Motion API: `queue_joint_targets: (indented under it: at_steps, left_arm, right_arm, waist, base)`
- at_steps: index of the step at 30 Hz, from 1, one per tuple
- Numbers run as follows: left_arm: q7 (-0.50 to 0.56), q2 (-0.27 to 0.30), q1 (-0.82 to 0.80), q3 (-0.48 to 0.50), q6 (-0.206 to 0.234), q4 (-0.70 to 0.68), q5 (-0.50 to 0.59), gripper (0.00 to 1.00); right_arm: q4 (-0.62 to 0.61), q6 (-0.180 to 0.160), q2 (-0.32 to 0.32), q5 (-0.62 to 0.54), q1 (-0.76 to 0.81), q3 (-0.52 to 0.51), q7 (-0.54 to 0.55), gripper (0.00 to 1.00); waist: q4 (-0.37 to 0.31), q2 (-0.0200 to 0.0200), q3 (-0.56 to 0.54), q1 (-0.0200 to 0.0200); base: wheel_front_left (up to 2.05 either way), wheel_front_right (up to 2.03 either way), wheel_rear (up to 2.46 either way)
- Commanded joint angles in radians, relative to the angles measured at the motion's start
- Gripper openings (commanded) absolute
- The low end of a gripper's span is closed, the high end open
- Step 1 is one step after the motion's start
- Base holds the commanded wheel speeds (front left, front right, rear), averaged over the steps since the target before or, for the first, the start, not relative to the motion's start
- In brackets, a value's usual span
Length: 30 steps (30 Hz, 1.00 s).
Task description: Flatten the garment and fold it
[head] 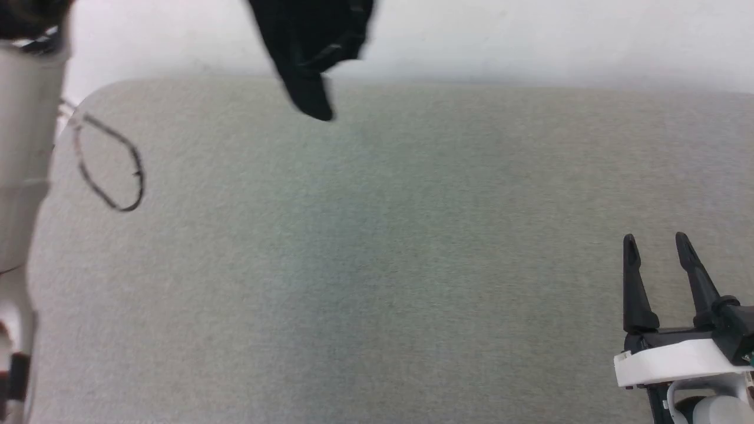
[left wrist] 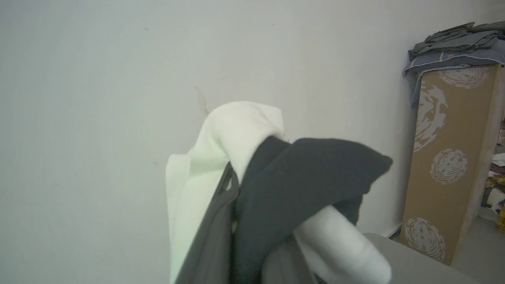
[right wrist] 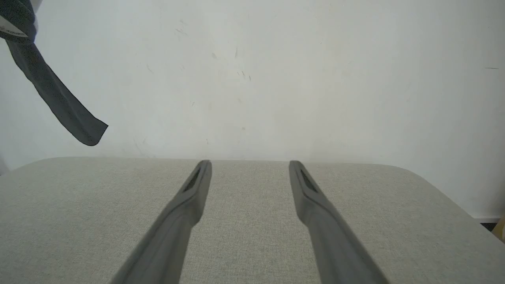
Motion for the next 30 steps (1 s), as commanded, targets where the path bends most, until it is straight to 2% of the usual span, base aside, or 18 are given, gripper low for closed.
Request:
queue_joint_targets:
  at_steps: [1,7,13,23,30]
  left_arm:
    - [-0.009,-0.028,-0.031,-0.013,-0.007,-0.005,-0.016,0.00]
    - [-0.025,-0.113,-0.072,-0.068,-0.007,0.001,-0.056,0.00]
    - [-0.055,-0.171,-0.046,-0.130,-0.007,0.000,-0.095,0.00]
    - [-0.177,-0.227,0.151,-0.235,-0.007,0.017,-0.158,0.00]
    - [-0.274,-0.230,0.304,-0.306,-0.007,0.056,-0.146,0.00]
  right_arm:
    - [0.004,0.005,-0.002,0.012,0.005,0.004,-0.005,1.00]
    - [0.010,0.005,-0.002,0.034,0.009,0.009,-0.005,1.00]
    - [0.013,0.005,-0.002,0.046,0.018,-0.002,-0.005,1.00]
    - [0.013,0.005,-0.002,0.056,0.006,-0.009,-0.005,1.00]
    - [0.008,0.005,-0.002,0.055,-0.014,-0.008,-0.005,1.00]
  waist:
    - [-0.039,0.0000,-0.032,0.0001]
    - [-0.068,0.0000,-0.046,0.0001]
    - [-0.083,0.0000,-0.044,0.0001]
    - [-0.095,0.0000,-0.024,0.0001]
    - [-0.102,0.0000,0.011,0.0001]
  base:
    - [0.00,0.00,0.00]
    - [0.00,0.00,0.00]
    - [0.00,0.00,0.00]
    - [0.00,0.00,0.00]
    - [0.00,0.00,0.00]
